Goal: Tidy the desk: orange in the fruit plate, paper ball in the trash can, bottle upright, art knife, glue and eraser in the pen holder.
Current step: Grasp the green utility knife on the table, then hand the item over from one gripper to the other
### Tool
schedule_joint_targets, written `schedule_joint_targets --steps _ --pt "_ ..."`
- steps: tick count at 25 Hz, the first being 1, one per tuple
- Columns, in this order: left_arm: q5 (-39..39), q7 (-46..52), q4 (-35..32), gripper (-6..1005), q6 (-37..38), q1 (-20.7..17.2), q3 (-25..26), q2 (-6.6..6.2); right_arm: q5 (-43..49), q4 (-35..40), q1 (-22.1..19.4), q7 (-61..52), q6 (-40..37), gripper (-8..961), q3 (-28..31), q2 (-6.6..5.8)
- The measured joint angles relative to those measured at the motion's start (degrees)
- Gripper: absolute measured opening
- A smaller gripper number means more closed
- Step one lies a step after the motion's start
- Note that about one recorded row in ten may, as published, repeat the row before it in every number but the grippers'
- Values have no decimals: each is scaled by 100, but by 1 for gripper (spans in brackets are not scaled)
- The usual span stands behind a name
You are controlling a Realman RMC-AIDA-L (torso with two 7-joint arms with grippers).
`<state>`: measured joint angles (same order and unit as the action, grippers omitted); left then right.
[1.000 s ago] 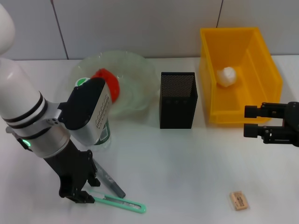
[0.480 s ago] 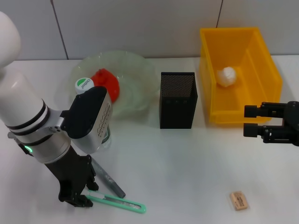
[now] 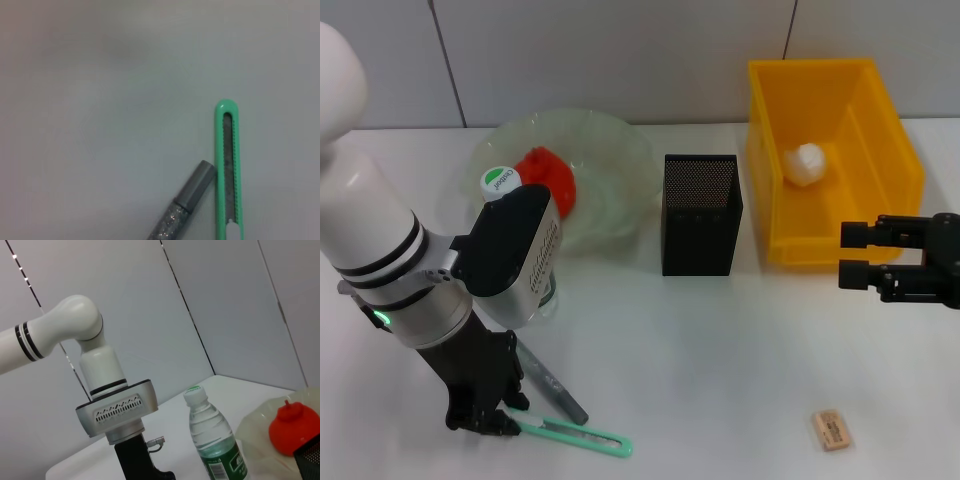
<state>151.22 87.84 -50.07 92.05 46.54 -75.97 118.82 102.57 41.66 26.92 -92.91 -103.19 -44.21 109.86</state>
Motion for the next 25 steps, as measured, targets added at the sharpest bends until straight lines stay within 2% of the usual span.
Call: schedule_joint_targets --steps 11,18,22,24,25 --pt "40 32 43 223 -44 7 -148 -9 0 0 15 -16 2 720 0 0" --pt "49 101 -92 195 51 10 -74 -9 0 0 15 -16 1 720 0 0" --pt "24 207 -444 195 420 -15 196 -15 0 0 4 -16 -10 720 0 -2" --pt "-27 271 -758 195 865 -5 592 -16 0 0 -5 -16 -47 720 0 -9" --pt "-27 271 -758 195 865 -5 592 -16 0 0 -5 -16 -47 720 0 -9"
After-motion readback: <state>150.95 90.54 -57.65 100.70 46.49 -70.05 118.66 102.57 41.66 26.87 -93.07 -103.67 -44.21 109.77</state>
